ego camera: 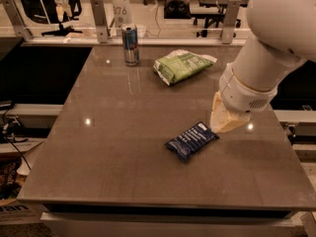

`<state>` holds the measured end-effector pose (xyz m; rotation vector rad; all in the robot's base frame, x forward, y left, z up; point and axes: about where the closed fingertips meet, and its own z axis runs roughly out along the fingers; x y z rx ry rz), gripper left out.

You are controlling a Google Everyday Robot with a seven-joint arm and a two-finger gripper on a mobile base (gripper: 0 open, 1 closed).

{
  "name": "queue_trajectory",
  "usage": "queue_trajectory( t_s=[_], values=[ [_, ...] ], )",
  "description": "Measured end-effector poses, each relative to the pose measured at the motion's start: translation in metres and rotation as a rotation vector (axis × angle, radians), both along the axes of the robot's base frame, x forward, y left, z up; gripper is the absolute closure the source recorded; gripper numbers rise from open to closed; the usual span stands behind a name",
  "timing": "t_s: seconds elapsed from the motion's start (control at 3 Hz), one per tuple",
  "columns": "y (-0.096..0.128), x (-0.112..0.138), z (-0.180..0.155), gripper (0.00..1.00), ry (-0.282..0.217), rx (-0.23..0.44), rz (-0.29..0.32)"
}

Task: Move rxbar blueberry near green jalapeno chip bag

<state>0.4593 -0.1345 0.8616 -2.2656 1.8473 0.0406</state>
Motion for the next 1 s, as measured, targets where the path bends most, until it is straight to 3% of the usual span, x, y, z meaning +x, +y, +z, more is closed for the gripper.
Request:
queue_trajectory(
  t_s=[1.0],
  values=[
    [0.015, 0.0, -0.007, 0.13, 0.016, 0.014, 0.02]
  ],
)
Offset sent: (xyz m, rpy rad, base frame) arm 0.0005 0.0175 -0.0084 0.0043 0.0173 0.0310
